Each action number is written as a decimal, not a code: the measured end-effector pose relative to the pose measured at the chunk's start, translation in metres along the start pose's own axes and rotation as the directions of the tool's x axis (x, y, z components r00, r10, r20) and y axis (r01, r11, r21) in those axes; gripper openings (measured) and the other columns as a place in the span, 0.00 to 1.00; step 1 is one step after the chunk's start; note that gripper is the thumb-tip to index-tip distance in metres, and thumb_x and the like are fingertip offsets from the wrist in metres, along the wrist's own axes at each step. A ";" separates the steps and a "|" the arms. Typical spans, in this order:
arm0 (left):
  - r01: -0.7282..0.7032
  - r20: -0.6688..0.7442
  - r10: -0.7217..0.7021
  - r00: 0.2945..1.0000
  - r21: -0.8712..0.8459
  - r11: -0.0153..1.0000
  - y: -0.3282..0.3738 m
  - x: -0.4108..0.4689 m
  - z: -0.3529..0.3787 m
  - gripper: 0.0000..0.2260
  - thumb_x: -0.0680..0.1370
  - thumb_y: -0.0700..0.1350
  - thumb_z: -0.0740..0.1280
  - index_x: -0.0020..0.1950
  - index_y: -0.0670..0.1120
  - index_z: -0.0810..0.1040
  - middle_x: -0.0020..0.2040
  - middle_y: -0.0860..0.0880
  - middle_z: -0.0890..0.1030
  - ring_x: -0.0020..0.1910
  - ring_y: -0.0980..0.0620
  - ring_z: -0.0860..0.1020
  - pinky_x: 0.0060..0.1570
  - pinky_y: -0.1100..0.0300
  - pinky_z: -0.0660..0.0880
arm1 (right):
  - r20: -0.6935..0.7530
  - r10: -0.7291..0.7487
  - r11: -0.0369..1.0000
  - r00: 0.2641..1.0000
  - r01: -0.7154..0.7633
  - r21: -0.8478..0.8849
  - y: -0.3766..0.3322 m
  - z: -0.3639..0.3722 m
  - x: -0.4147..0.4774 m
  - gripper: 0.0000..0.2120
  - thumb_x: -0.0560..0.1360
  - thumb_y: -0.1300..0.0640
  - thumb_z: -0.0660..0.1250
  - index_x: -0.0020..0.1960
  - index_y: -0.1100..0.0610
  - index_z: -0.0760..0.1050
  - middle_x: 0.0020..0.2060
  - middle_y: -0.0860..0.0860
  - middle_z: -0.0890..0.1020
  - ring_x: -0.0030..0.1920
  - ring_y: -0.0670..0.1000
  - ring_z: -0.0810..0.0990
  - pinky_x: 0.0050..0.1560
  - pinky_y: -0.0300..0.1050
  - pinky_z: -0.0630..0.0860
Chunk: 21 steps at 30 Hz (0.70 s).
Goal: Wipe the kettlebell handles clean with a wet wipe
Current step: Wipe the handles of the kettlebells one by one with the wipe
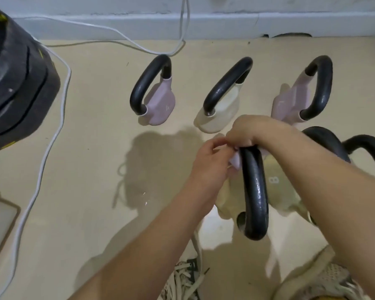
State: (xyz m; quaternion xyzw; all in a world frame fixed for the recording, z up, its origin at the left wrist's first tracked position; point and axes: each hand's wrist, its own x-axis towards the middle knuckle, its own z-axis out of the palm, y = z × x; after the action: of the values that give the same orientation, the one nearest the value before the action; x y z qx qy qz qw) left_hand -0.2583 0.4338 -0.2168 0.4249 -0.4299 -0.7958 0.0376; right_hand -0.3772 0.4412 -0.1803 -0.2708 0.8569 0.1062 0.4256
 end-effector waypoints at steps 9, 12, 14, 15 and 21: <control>0.024 0.030 -0.018 0.999 -0.209 0.978 -0.003 -0.009 -0.010 0.21 0.69 0.25 0.58 0.57 0.41 0.75 0.38 0.45 0.77 0.40 0.47 0.75 0.50 0.52 0.77 | -0.464 -0.010 0.999 0.886 0.033 0.042 0.000 0.044 -0.021 0.06 0.76 0.56 0.60 0.47 0.57 0.65 0.42 0.54 0.70 0.41 0.58 0.69 0.40 0.48 0.66; 0.041 0.033 -0.040 0.999 -0.011 0.999 -0.012 -0.022 -0.009 0.21 0.62 0.28 0.56 0.50 0.45 0.75 0.34 0.48 0.75 0.34 0.50 0.72 0.37 0.61 0.72 | -0.638 0.018 0.978 0.770 0.118 0.170 0.010 0.083 -0.043 0.21 0.77 0.59 0.59 0.69 0.58 0.59 0.53 0.58 0.72 0.43 0.62 0.75 0.37 0.50 0.67; 0.060 0.053 -0.065 0.996 0.097 0.994 -0.022 -0.033 -0.012 0.21 0.63 0.25 0.55 0.48 0.44 0.75 0.32 0.49 0.72 0.30 0.54 0.69 0.30 0.65 0.67 | -0.660 0.093 0.957 0.745 0.117 0.266 0.013 0.106 -0.057 0.31 0.78 0.59 0.60 0.76 0.54 0.47 0.56 0.58 0.74 0.45 0.61 0.79 0.38 0.51 0.74; 0.057 0.069 -0.067 0.995 0.133 0.989 -0.027 -0.040 -0.013 0.20 0.62 0.25 0.56 0.46 0.44 0.74 0.30 0.50 0.71 0.29 0.55 0.68 0.29 0.65 0.66 | -0.647 0.151 0.925 0.747 0.124 0.359 0.016 0.118 -0.063 0.33 0.78 0.57 0.61 0.76 0.51 0.46 0.55 0.57 0.76 0.46 0.60 0.80 0.41 0.51 0.76; -0.054 0.054 0.040 0.998 0.273 0.960 -0.049 -0.052 -0.018 0.15 0.59 0.35 0.60 0.42 0.48 0.73 0.30 0.51 0.70 0.30 0.56 0.69 0.31 0.66 0.69 | -0.388 0.215 0.393 0.896 0.284 0.874 0.038 0.146 -0.072 0.12 0.70 0.60 0.74 0.49 0.53 0.73 0.33 0.50 0.78 0.30 0.49 0.77 0.29 0.45 0.76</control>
State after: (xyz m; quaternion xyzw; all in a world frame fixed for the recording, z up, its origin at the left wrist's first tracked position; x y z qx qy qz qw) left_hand -0.1971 0.4751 -0.2235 0.3967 -0.5467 -0.7373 -0.0130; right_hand -0.2648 0.5597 -0.2152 -0.0259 0.8374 -0.4568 0.2990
